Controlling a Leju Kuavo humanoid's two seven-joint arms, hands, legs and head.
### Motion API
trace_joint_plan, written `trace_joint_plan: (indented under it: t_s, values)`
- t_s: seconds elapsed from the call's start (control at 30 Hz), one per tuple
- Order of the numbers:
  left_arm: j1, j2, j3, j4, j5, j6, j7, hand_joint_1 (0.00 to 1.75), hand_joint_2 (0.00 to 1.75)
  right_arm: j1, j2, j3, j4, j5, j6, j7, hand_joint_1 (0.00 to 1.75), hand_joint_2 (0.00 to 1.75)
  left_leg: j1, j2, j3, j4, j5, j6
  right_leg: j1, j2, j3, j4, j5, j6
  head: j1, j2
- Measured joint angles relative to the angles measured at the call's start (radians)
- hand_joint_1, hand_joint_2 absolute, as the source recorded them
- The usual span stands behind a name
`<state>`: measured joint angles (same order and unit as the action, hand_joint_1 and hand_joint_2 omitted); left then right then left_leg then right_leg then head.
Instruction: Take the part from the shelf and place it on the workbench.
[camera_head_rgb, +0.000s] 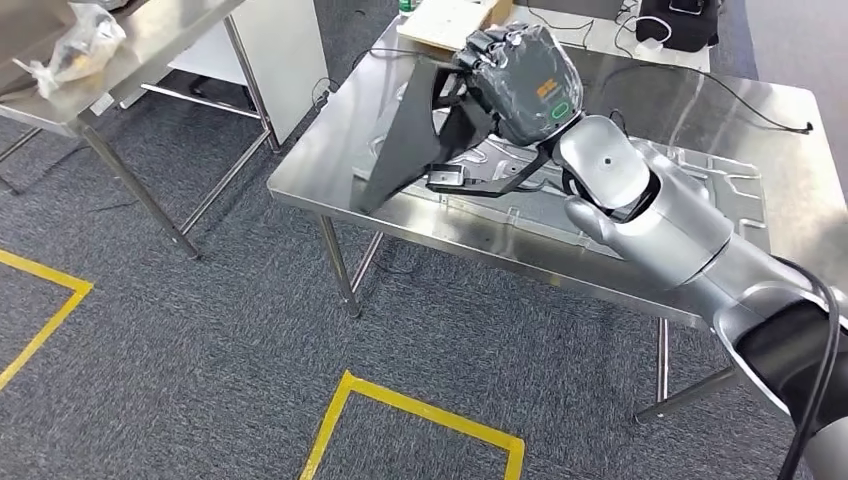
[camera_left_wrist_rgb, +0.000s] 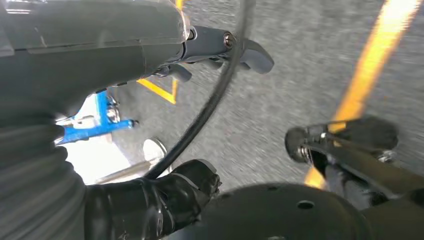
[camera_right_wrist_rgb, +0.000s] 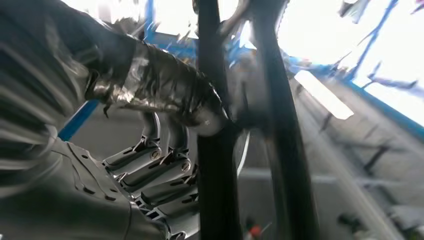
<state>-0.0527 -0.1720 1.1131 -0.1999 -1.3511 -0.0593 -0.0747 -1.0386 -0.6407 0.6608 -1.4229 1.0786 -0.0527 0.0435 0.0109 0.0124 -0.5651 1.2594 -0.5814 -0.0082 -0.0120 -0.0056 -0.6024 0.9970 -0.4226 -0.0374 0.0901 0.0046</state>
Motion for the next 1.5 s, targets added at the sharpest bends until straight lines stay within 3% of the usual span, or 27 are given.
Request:
trace_joint_plan:
  t_s: [0.07, 0.1, 0.13, 0.17, 0.23, 0.27, 0.3, 0.4, 0.43, 0.5, 0.53, 0.57, 0.6, 0.67, 0.7, 0.73, 0.87, 1.03, 1.33, 1.5]
  values:
    - [0.005, 0.0, 0.0, 0.0, 0.0, 0.001, -0.002, 0.0, 1.75, -0.016, -0.008, -0.007, 0.0, 0.011, -0.007, 0.011, 1.75, 1.75, 0.0, -0.003, -0.073, 0.013, -0.097, -0.001, -0.003, 0.014, 0.04, -0.007, -0.024, 0.002, 0.0, 0.0]
    - [0.009, 0.0, 0.001, 0.0, 0.001, 0.002, -0.006, 0.0, 1.75, -0.031, -0.013, -0.013, 0.0, 0.007, -0.003, 0.013, 1.75, 1.75, -0.001, -0.003, -0.097, -0.012, -0.122, 0.001, -0.005, 0.021, 0.058, -0.009, -0.036, 0.005, 0.0, 0.0]
    - [0.012, 0.001, 0.001, 0.0, 0.003, 0.002, -0.009, 0.0, 1.75, -0.05, -0.018, -0.021, 0.0, -0.003, 0.006, 0.013, 1.75, 1.75, -0.004, -0.003, -0.114, -0.058, -0.103, 0.007, -0.007, 0.027, 0.073, -0.01, -0.049, 0.009, 0.0, 0.0]
    - [0.016, 0.002, 0.001, 0.0, 0.005, 0.002, -0.013, 0.0, 1.75, -0.072, -0.024, -0.028, 0.001, -0.017, 0.018, 0.013, 1.75, 1.75, -0.008, -0.006, -0.126, -0.118, -0.033, 0.015, -0.009, 0.032, 0.085, -0.011, -0.062, 0.014, 0.0, 0.0]
    - [0.024, 0.007, 0.002, 0.0, 0.01, 0.002, -0.018, 0.0, 1.75, -0.114, -0.035, -0.038, 0.004, -0.045, 0.045, 0.01, 1.75, 1.75, -0.016, -0.018, -0.137, -0.225, 0.156, 0.034, -0.009, 0.044, 0.102, -0.004, -0.09, 0.028, 0.001, 0.0]
    - [0.026, 0.009, 0.002, 0.0, 0.012, 0.001, -0.019, 0.0, 1.75, -0.134, -0.04, -0.041, 0.005, -0.057, 0.056, 0.009, 1.75, 1.75, -0.018, -0.023, -0.137, -0.248, 0.219, 0.04, -0.008, 0.05, 0.107, -0.002, -0.103, 0.037, 0.0, 0.0]
    - [0.027, 0.01, 0.002, 0.0, 0.012, 0.0, -0.019, 0.0, 1.75, -0.158, -0.047, -0.044, 0.006, -0.07, 0.066, 0.009, 1.75, 1.75, -0.019, -0.027, -0.135, -0.253, 0.241, 0.044, -0.008, 0.055, 0.113, 0.0, -0.115, 0.045, 0.001, 0.0]
    - [0.017, 0.008, 0.002, 0.0, 0.014, -0.002, -0.019, 0.0, 1.75, -0.251, -0.074, -0.064, 0.008, -0.113, 0.092, 0.015, 1.75, 1.75, -0.015, -0.024, -0.117, -0.262, 0.232, 0.055, -0.01, 0.043, 0.112, 0.026, -0.158, 0.059, 0.002, 0.0]
    - [0.013, 0.008, 0.002, 0.0, 0.015, -0.001, -0.02, 0.0, 1.75, -0.274, -0.083, -0.07, 0.009, -0.13, 0.098, 0.017, 1.75, 1.75, -0.013, -0.023, -0.107, -0.271, 0.229, 0.059, -0.009, 0.034, 0.094, 0.067, -0.183, 0.06, 0.003, 0.0]
    - [0.009, 0.007, 0.002, 0.0, 0.017, -0.003, -0.02, 0.0, 1.75, -0.291, -0.099, -0.075, 0.016, -0.163, 0.106, 0.017, 1.75, 1.75, -0.012, -0.024, -0.086, -0.28, 0.217, 0.064, -0.006, 0.023, 0.026, 0.198, -0.231, 0.06, 0.003, 0.0]
    - [0.008, 0.007, 0.002, 0.0, 0.018, -0.003, -0.02, 0.0, 1.75, -0.288, -0.108, -0.074, 0.02, -0.176, 0.106, 0.014, 1.75, 1.75, -0.011, -0.024, -0.075, -0.281, 0.209, 0.064, -0.005, 0.022, -0.009, 0.25, -0.236, 0.063, 0.003, 0.0]
    - [0.008, 0.006, 0.002, 0.0, 0.018, -0.004, -0.02, 0.0, 1.75, -0.282, -0.12, -0.074, 0.025, -0.187, 0.105, 0.012, 1.75, 1.75, -0.01, -0.025, -0.066, -0.28, 0.201, 0.064, -0.006, 0.021, -0.033, 0.272, -0.22, 0.067, 0.003, 0.0]
    - [0.008, 0.005, 0.002, 0.0, 0.018, -0.004, -0.02, 0.0, 1.75, -0.276, -0.132, -0.074, 0.029, -0.195, 0.104, 0.01, 1.75, 1.75, -0.01, -0.026, -0.058, -0.277, 0.192, 0.062, -0.008, 0.02, -0.04, 0.25, -0.18, 0.072, 0.003, 0.0]
    - [0.01, 0.004, 0.002, 0.0, 0.018, -0.004, -0.02, 0.0, 1.75, -0.27, -0.157, -0.078, 0.039, -0.212, 0.103, 0.01, 1.75, 1.75, -0.009, -0.028, -0.043, -0.268, 0.174, 0.056, -0.011, 0.012, -0.017, 0.133, -0.078, 0.079, 0.003, 0.0]
    - [0.011, 0.004, 0.002, 0.0, 0.017, -0.005, -0.02, 0.0, 1.75, -0.268, -0.168, -0.082, 0.045, -0.218, 0.101, 0.01, 1.75, 1.75, -0.01, -0.029, -0.039, -0.262, 0.166, 0.052, -0.009, 0.008, -0.002, 0.079, -0.043, 0.078, 0.003, 0.0]
    - [0.011, 0.004, 0.002, 0.0, 0.016, -0.005, -0.02, 0.0, 1.75, -0.266, -0.176, -0.086, 0.052, -0.223, 0.101, 0.011, 1.75, 1.75, -0.011, -0.03, -0.039, -0.256, 0.16, 0.05, -0.007, 0.006, 0.012, 0.038, -0.03, 0.075, 0.003, 0.0]
    - [0.007, 0.004, 0.002, 0.0, 0.013, -0.006, -0.02, 0.0, 1.75, -0.237, -0.203, -0.09, 0.084, -0.235, 0.102, 0.011, 1.75, 1.75, -0.013, -0.026, -0.044, -0.246, 0.152, 0.056, -0.002, 0.011, 0.026, 0.01, -0.043, 0.065, 0.003, 0.0]
    - [0.004, 0.004, 0.002, 0.0, 0.012, -0.007, -0.02, 0.0, 1.75, -0.218, -0.223, -0.093, 0.11, -0.236, 0.101, 0.011, 1.75, 1.75, -0.013, -0.023, -0.039, -0.251, 0.151, 0.054, 0.0, 0.014, 0.027, 0.01, -0.046, 0.059, 0.003, 0.0]
    - [0.002, 0.004, 0.002, 0.0, 0.012, -0.007, -0.02, 0.0, 1.75, -0.207, -0.236, -0.096, 0.129, -0.238, 0.127, 0.011, 1.75, 1.75, -0.011, -0.021, -0.037, -0.253, 0.151, 0.046, 0.003, 0.014, 0.027, 0.014, -0.048, 0.057, 0.003, 0.0]
    - [0.001, 0.004, 0.002, 0.0, 0.01, -0.011, -0.018, 0.0, 1.75, -0.145, -0.247, -0.09, 0.232, -0.212, 0.156, -0.01, 1.75, 1.75, -0.011, -0.022, -0.038, -0.251, 0.151, 0.045, 0.004, 0.012, 0.03, 0.014, -0.048, 0.057, 0.003, 0.0]
